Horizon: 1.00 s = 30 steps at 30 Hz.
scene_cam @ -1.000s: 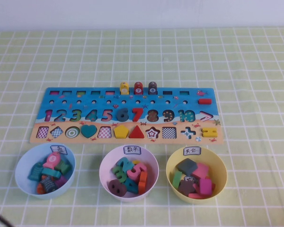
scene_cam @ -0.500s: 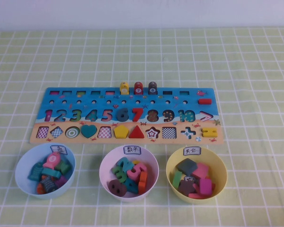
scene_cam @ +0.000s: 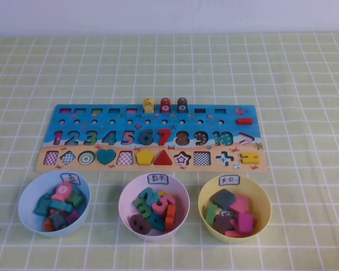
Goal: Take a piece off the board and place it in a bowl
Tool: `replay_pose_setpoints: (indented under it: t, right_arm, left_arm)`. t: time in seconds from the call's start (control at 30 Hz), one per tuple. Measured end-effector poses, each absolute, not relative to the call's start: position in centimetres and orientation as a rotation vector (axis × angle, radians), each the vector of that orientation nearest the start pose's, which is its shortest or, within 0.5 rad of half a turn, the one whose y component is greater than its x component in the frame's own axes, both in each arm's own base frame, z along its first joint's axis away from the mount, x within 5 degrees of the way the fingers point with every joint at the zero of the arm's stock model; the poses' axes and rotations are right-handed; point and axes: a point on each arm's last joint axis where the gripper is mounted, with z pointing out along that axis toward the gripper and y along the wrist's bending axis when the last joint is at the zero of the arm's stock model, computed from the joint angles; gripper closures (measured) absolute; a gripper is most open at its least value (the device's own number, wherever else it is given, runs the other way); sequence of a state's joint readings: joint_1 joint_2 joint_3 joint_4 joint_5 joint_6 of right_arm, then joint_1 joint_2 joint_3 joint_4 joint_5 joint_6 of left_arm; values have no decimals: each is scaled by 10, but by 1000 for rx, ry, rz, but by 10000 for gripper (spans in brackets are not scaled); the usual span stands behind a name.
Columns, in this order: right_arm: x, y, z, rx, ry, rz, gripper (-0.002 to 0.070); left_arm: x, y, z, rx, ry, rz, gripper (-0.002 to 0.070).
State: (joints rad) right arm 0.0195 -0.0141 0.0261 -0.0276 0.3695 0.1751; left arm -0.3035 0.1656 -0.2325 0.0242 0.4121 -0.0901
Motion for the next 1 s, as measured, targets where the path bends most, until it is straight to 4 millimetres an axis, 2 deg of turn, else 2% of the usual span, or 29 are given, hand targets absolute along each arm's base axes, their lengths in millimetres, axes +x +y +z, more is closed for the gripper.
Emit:
replay_pose_setpoints:
  t: [0.2, 0.5, 0.83, 1.0]
  right_arm:
    - [53, 0, 172, 128, 1862, 107, 694]
    - [53, 0, 172, 128, 1862, 107, 694]
    - [53, 0, 172, 128, 1862, 107, 694]
    - [53, 0, 172, 128, 1862, 107, 694]
  left_arm:
    - [55, -14, 211, 144, 1707, -244, 677]
    - [55, -7, 185, 86, 1736, -122, 677]
    - [52, -7, 172, 99, 1862, -103, 678]
    - [52, -7, 172, 97, 1869, -107, 678]
